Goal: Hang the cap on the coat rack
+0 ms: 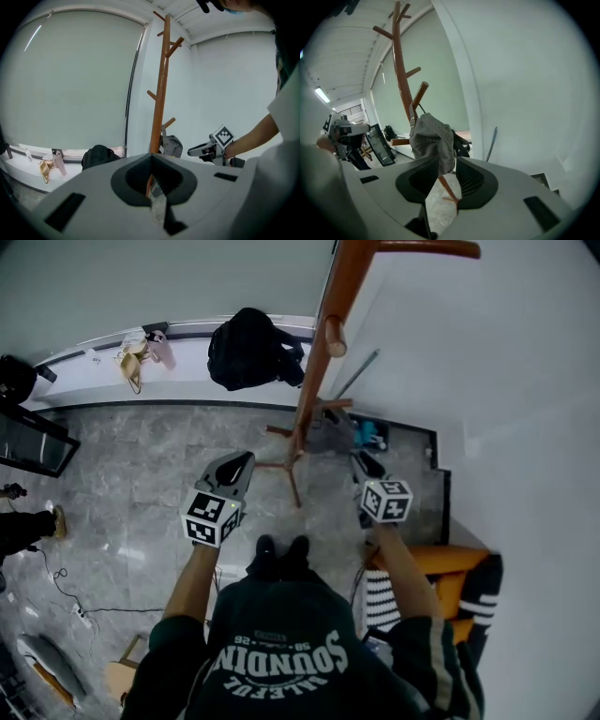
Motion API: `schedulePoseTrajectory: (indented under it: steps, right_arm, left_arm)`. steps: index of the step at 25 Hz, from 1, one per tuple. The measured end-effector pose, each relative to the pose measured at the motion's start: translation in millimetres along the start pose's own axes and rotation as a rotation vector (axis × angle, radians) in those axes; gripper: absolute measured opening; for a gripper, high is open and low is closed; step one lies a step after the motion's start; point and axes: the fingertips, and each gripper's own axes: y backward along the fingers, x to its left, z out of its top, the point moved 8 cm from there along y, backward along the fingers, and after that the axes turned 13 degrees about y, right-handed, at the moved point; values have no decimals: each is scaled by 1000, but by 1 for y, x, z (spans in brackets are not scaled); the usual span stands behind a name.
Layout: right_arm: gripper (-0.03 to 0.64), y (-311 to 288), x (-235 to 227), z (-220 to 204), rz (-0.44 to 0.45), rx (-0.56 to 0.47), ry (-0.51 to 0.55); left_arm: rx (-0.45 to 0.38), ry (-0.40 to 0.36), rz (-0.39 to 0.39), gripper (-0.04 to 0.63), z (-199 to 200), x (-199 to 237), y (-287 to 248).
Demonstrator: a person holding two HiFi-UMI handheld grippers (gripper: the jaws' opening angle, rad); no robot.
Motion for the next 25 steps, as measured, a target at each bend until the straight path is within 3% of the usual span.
schedulePoseTrajectory:
  steps: [6,12,25]
  right_arm:
    - [78,26,25,7,-9,-47,71]
    - [15,59,46,35,-20,-169,128]
    - [-2,113,54,88,-93,-385,156]
  left_arm:
    - [-4,-21,-55,0,5,-17,-9]
    - [-17,-64,-123,0,14,-39,-25]
    - [-53,-108,-212,0,37,-73,-40]
